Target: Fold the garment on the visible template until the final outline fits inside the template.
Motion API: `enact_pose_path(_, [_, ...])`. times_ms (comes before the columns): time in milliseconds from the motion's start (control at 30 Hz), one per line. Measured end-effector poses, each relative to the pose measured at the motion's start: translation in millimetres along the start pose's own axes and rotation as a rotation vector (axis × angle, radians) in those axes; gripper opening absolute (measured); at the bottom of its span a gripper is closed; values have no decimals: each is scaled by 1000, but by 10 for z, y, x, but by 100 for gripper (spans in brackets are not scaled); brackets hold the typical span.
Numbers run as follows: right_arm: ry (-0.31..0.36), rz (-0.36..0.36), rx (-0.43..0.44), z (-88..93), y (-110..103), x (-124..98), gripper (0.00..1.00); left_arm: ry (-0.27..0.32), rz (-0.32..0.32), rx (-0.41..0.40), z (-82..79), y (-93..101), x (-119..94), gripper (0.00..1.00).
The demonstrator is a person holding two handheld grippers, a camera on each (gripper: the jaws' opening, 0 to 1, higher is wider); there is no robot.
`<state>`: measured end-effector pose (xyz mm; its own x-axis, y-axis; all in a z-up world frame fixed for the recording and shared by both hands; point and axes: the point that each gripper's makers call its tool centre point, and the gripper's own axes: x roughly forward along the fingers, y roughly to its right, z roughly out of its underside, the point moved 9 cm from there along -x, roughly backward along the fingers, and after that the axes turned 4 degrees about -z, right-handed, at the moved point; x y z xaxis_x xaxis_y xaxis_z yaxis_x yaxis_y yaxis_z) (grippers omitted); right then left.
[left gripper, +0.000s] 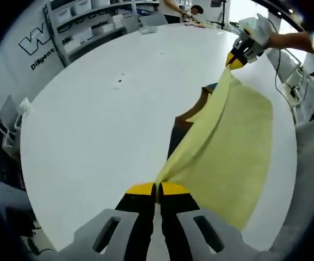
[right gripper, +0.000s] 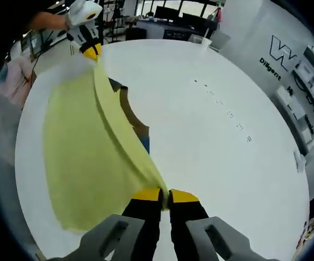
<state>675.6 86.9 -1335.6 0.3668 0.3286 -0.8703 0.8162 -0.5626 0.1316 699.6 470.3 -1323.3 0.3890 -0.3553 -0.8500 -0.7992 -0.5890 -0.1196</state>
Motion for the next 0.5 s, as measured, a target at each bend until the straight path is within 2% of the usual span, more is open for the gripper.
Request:
enact_pose_path(200, [-17, 31, 27, 80, 62, 8, 0, 11, -17, -41, -11, -40, 68, 5])
enact_pose_path(333, [-11, 28, 48, 133, 74, -14, 0, 37, -35, -3, -1, -48, 83, 8])
enact_pose_path(500, [-13, 22, 40, 172, 46, -14, 2, 70, -99, 28, 23, -125, 54, 16])
